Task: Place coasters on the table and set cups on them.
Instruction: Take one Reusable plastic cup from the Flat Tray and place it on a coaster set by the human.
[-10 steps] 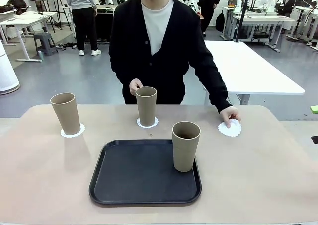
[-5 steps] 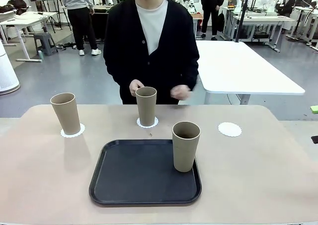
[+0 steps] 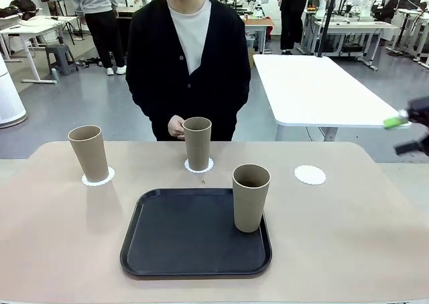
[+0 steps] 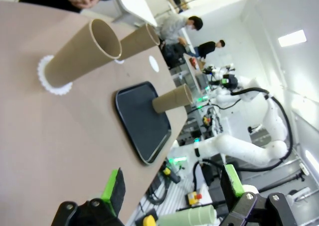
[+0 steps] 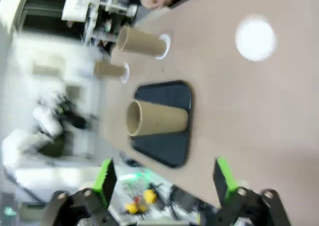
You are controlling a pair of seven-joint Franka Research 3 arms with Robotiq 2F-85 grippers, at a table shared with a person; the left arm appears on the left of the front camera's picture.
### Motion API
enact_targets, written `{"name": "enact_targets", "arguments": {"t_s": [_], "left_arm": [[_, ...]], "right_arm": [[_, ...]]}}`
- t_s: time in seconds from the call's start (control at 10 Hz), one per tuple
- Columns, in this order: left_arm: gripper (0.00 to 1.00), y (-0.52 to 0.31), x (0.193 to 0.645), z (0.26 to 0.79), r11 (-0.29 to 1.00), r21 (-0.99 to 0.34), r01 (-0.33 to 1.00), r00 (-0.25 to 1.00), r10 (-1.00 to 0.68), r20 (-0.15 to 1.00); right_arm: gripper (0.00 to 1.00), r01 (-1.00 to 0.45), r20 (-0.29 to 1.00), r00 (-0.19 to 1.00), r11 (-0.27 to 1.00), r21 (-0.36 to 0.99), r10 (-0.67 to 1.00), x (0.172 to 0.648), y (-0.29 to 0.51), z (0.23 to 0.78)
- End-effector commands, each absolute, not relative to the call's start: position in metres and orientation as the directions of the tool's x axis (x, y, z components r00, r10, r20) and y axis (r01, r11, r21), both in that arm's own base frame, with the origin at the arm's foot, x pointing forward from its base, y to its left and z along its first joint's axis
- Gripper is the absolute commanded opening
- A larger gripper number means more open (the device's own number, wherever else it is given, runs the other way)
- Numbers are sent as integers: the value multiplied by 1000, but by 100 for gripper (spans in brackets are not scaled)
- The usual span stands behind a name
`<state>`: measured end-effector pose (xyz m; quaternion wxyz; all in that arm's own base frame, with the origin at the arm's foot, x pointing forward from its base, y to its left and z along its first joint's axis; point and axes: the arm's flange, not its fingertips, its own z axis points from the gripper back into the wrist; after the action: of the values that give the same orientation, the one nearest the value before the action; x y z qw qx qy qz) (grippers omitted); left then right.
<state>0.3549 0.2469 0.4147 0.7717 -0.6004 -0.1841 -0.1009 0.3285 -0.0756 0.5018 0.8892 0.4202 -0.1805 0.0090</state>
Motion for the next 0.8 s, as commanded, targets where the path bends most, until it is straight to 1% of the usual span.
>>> {"name": "enact_targets", "arguments": {"t_s": [0.0, 0.1, 0.2, 0.3, 0.4, 0.6, 0.7], "left_arm": [[100, 248, 355, 416, 257, -888, 381, 907, 79, 413], [100, 248, 355, 416, 257, -888, 381, 907, 79, 413], [100, 248, 355, 416, 257, -888, 381, 907, 79, 413], [100, 248, 355, 416, 257, -888, 381, 907, 79, 413], [100, 248, 355, 416, 257, -888, 381, 907, 79, 413], [100, 248, 355, 416, 257, -888, 381, 907, 79, 413], [100, 248, 355, 416, 257, -888, 381, 907, 79, 413]], "right_arm": [[100, -463, 547, 832, 658, 594, 92, 356, -37, 507], [100, -608, 604, 760, 590, 532, 239, 353, -16, 506], [100, -706, 585, 698, 531, 469, 412, 350, 3, 503], [100, -747, 525, 664, 496, 442, 533, 347, 20, 499], [100, -766, 505, 643, 504, 399, 577, 348, 32, 496], [100, -780, 486, 617, 563, 274, 619, 348, 45, 489], [100, -782, 472, 616, 562, 268, 631, 346, 45, 488]]}}
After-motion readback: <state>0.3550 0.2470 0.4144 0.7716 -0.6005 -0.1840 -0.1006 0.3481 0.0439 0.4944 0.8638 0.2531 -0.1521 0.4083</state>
